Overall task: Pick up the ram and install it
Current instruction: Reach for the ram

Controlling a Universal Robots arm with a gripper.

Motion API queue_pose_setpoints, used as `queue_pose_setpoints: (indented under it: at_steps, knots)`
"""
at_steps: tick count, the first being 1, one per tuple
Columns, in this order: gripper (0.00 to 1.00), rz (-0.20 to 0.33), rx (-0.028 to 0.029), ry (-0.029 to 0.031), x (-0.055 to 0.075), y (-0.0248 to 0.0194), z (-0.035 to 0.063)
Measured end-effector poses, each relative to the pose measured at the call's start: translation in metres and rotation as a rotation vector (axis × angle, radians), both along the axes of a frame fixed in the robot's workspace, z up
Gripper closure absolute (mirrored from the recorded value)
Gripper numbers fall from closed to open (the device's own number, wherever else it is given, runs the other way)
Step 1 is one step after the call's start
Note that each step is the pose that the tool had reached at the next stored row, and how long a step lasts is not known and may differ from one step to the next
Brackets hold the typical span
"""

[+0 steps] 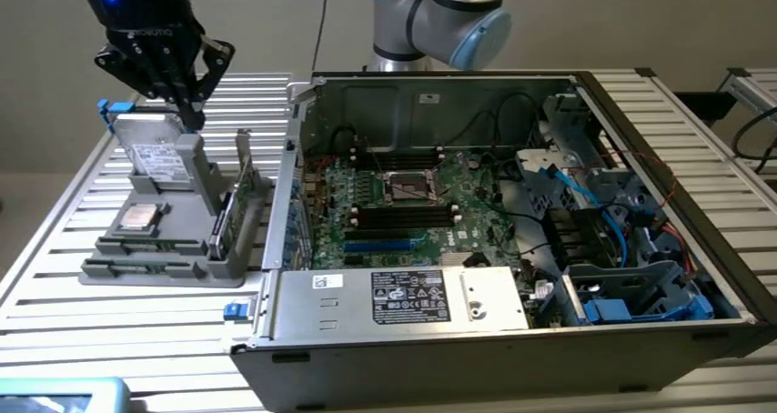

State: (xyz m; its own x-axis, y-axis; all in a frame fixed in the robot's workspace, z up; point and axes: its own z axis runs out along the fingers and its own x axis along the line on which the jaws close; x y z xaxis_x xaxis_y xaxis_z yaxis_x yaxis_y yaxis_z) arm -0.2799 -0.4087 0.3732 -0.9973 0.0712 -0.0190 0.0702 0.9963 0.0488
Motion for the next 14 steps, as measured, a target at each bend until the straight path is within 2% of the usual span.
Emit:
queue_pose_setpoints:
  at_steps: [6,14]
  knots:
    - [0.89,0.0,0.0,0.0034,-0.01,-0.0068,-0.0073]
    - [0.89,0.0,0.0,0.0059,-0.036,-0.0104,-0.0176]
